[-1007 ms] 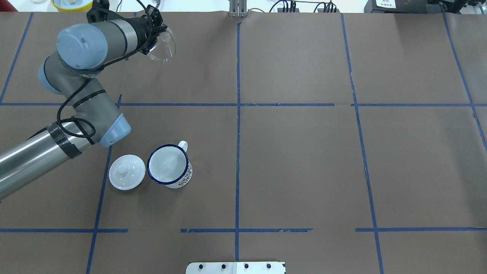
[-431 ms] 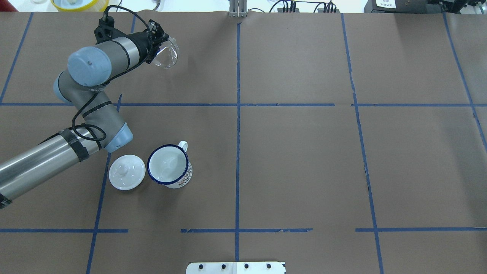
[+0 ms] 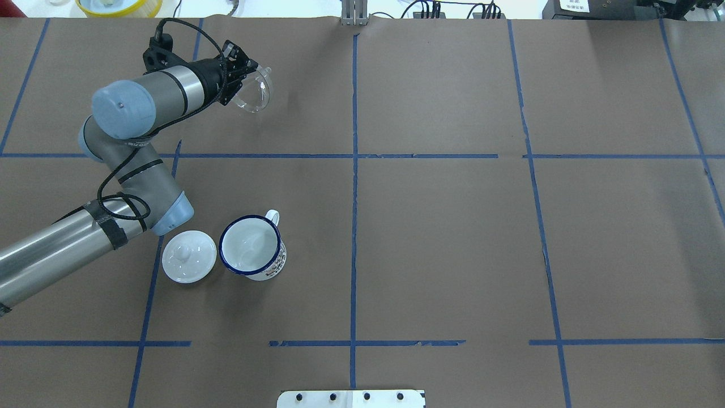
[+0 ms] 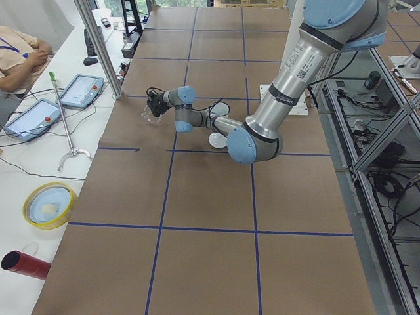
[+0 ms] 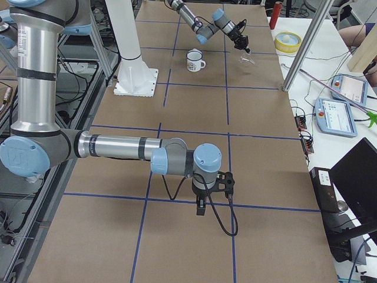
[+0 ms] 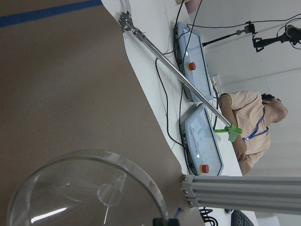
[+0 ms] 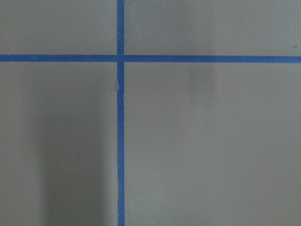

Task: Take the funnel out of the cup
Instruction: 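Carry the funnel farther from the robot and set it down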

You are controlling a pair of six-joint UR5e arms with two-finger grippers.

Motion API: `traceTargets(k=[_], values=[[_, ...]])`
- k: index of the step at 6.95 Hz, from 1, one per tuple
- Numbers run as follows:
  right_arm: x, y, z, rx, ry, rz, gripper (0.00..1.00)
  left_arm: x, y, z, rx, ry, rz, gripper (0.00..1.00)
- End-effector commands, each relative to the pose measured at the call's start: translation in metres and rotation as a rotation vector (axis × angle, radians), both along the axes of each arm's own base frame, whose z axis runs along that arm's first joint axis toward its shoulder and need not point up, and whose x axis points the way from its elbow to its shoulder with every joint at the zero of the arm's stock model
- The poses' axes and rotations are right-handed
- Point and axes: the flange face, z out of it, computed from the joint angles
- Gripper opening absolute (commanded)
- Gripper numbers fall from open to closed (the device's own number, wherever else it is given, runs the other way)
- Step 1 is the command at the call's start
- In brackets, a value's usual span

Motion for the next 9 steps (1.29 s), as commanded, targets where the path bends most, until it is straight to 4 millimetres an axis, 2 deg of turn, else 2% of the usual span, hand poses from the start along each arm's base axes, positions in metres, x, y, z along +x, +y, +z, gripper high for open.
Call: traceTargets(k=[1,2,3,4,5,6,7,8,9], values=[[0.000,0.000,0.000,0.000,0.000,0.000,1.00,0.022,0.021,0.003,-0.005,-0.011,0.044,0.00],[0.000,0.000,0.000,0.000,0.000,0.000,1.00,0.025,0.023,0.004,-0.006,-0.014,0.048,0.00],[0.000,0.000,0.000,0.000,0.000,0.000,1.00,0.026,0.029,0.020,-0.021,-0.031,0.055,0.00],[0.000,0.000,0.000,0.000,0.000,0.000,1.00,0.025,0.029,0.020,-0.019,-0.031,0.054,0.00],[0.000,0.000,0.000,0.000,0.000,0.000,1.00,0.025,0.029,0.021,-0.019,-0.034,0.054,0.50],[0.000,0.000,0.001,-0.002,0.000,0.000,1.00,0.017,0.032,0.016,-0.013,-0.027,0.051,0.98],[0.000,0.000,0.000,0.000,0.000,0.000,1.00,-0.003,0.047,0.006,-0.008,-0.021,0.069,1.00],[0.000,0.000,0.000,0.000,0.000,0.000,1.00,-0.022,0.065,0.009,-0.028,-0.070,0.179,1.00],[0.000,0.000,0.000,0.000,0.000,0.000,1.00,-0.057,0.095,-0.007,-0.047,-0.173,0.233,1.00]])
